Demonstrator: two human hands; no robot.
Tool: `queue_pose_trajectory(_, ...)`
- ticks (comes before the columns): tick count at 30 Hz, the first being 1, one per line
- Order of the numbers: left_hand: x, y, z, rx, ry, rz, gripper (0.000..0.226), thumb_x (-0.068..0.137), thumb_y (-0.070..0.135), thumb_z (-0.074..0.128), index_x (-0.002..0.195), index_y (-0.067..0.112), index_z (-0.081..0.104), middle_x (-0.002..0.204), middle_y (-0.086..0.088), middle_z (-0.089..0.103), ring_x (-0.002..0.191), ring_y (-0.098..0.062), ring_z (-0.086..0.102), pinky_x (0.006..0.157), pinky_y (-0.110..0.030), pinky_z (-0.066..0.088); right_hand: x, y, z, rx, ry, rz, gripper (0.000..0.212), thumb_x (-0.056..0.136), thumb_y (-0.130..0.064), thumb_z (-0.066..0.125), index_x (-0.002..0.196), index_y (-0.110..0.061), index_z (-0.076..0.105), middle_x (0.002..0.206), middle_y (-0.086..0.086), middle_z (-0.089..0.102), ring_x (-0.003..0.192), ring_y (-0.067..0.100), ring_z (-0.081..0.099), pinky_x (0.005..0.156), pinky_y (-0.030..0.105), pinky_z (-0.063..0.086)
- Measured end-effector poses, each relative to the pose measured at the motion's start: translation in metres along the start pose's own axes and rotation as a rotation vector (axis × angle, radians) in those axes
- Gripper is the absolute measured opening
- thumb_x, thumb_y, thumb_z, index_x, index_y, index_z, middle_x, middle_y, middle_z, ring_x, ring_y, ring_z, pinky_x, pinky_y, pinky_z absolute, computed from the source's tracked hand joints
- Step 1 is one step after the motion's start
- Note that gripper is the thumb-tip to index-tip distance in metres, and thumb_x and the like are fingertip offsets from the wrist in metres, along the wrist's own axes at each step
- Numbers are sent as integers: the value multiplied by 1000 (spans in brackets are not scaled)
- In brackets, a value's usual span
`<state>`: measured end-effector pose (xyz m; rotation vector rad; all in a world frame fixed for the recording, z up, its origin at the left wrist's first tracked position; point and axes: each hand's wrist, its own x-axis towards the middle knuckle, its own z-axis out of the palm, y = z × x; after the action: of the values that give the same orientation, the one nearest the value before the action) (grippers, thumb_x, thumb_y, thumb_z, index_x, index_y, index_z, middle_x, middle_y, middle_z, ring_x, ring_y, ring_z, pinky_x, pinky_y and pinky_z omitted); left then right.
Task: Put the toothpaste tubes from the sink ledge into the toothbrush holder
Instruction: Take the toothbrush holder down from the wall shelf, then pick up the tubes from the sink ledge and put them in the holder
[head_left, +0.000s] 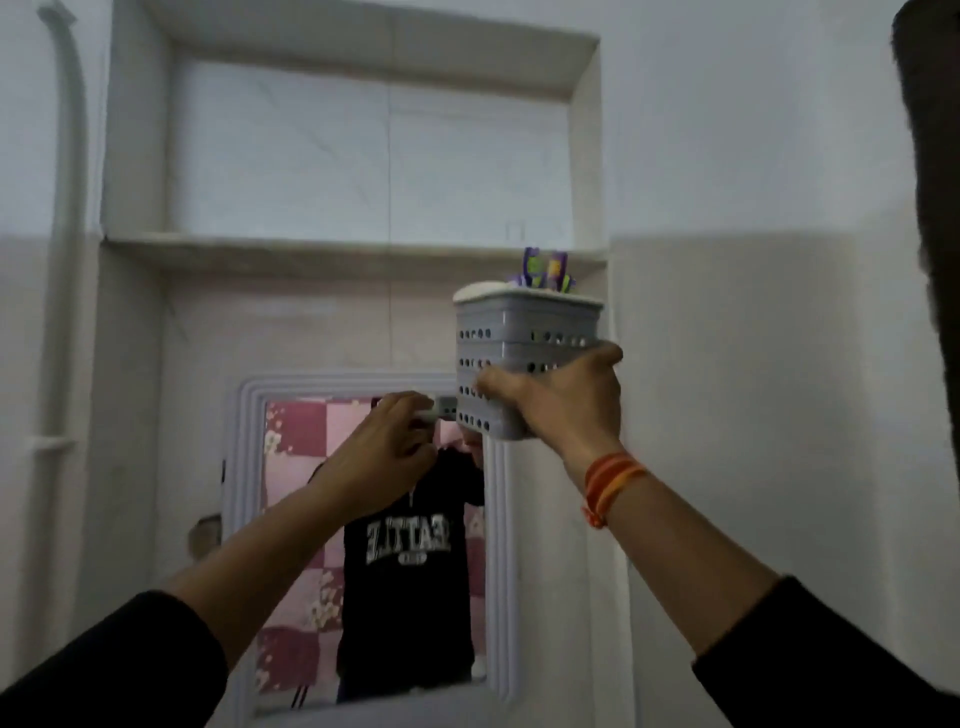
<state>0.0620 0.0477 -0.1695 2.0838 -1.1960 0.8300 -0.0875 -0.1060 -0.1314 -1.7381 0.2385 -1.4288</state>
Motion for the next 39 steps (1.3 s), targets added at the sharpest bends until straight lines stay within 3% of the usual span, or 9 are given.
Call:
queue_pose_trajectory(3, -64, -30, 40, -33, -139, -52, 51, 85, 44, 58, 133, 27, 52, 144, 7, 46, 129, -13, 49, 104, -38, 48, -65, 60, 9, -54, -17, 43, 110, 41, -50, 99, 123, -10, 37, 107, -5, 55, 89, 16, 58, 74, 27, 52)
queue_pose_trajectory(8, -167, -59, 119, -111, -378, -209, 38, 92, 25, 63, 130, 20, 58, 126, 5, 55, 111, -9, 54, 90, -17, 41, -175, 160, 21, -130, -28, 129, 117, 35, -49, 100, 127, -12, 38, 117, -1, 61, 93, 15, 60, 72, 28, 52)
queue_pose_trajectory(15, -273, -91, 211, -173, -773, -395, 30, 91, 19, 63, 119, 12, 70, 123, -5, 71, 115, -18, 65, 101, -28, 50, -303, 260, 19, -280, -90, 357, 115, 35, -42, 100, 127, -16, 38, 114, 1, 65, 84, 13, 57, 67, 23, 44)
queue_pose_trajectory(19, -307, -112, 253, -86, -987, -425, 34, 88, 15, 63, 122, 11, 69, 124, -7, 71, 117, -24, 63, 99, -24, 43, -365, 306, 13, -333, -134, 510, 119, 30, -39, 102, 130, -17, 40, 118, 4, 67, 96, 25, 68, 75, 25, 47)
queue_pose_trajectory(23, -327, -135, 282, -11, -1119, -400, 40, 88, 20, 67, 126, 9, 66, 129, -11, 67, 120, -28, 61, 99, -26, 43, -409, 335, 6, -331, -128, 614, 130, 30, -36, 105, 140, -12, 40, 129, 11, 64, 107, 24, 65, 85, 26, 46)
queue_pose_trajectory(29, -342, -144, 308, 100, -1251, -172, 28, 74, 24, 76, 99, 12, 76, 101, -12, 76, 98, -30, 69, 87, -33, 55, -447, 366, -4, -258, -179, 697, 131, 31, -23, 106, 142, -19, 37, 130, 2, 61, 113, 23, 63, 86, 22, 52)
queue_pose_trajectory(35, -347, -142, 325, 135, -1300, -50, 33, 79, 29, 76, 110, 21, 68, 118, -7, 68, 111, -26, 65, 90, -41, 56, -463, 379, -6, -124, -210, 720, 132, 34, -21, 104, 143, -32, 30, 137, -10, 53, 124, 9, 55, 93, 8, 50)
queue_pose_trajectory(37, -345, -144, 325, 125, -1334, -25, 32, 80, 30, 74, 109, 19, 69, 116, -8, 69, 109, -27, 66, 90, -40, 55, -466, 384, -9, -103, -232, 743, 128, 36, -31, 104, 141, -37, 30, 138, -16, 53, 124, 6, 57, 95, 16, 54)
queue_pose_trajectory(39, -341, -149, 326, 74, -1354, -1, 31, 72, 32, 74, 99, 18, 71, 105, -8, 74, 100, -27, 70, 87, -42, 57, -469, 390, -12, -85, -237, 783, 128, 35, -44, 102, 142, -35, 33, 140, -18, 53, 127, 9, 58, 96, 39, 59)
